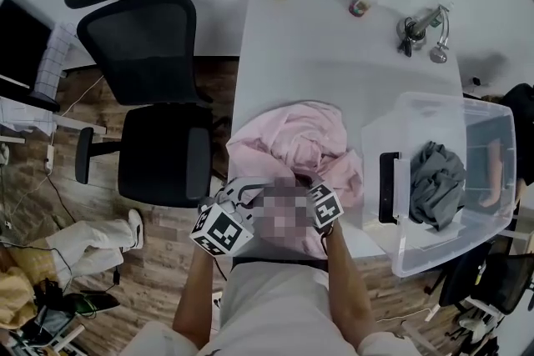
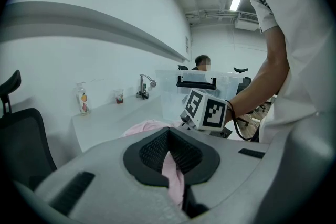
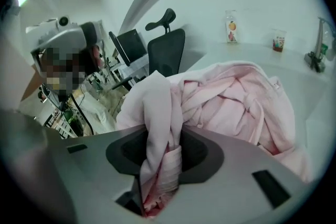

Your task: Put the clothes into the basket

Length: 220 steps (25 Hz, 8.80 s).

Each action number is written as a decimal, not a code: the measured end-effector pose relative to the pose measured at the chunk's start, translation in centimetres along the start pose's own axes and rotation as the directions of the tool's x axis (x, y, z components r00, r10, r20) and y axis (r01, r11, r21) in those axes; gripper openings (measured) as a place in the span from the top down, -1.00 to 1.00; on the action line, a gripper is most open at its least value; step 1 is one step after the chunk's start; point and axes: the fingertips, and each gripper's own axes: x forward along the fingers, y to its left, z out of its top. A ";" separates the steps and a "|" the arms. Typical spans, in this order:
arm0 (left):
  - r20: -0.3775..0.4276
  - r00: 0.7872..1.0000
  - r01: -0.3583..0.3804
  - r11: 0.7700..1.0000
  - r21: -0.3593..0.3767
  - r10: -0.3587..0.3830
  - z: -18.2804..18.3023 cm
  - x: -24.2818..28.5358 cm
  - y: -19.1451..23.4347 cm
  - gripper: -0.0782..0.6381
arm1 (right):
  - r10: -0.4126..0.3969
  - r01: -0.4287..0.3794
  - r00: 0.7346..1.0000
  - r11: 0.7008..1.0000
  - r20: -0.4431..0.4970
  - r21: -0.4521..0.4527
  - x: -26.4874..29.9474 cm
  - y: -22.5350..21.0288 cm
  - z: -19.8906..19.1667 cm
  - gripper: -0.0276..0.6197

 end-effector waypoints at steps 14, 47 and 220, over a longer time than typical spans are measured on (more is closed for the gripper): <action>0.064 0.998 -0.030 0.995 0.098 0.024 4.4 -1.3 -0.7 0.77 | 0.032 -0.044 0.955 0.998 0.295 0.034 -7.3 2.2 6.0 0.48; 0.291 0.957 -0.088 0.933 0.348 -0.018 24.4 -4.6 -3.7 0.77 | -0.001 0.090 0.702 0.992 0.712 -0.087 -28.6 4.8 18.7 0.48; 0.362 0.769 0.464 0.849 0.252 -0.527 35.7 23.6 -23.9 0.77 | -0.502 0.503 0.438 0.825 0.746 0.259 -57.4 -12.4 -4.2 0.91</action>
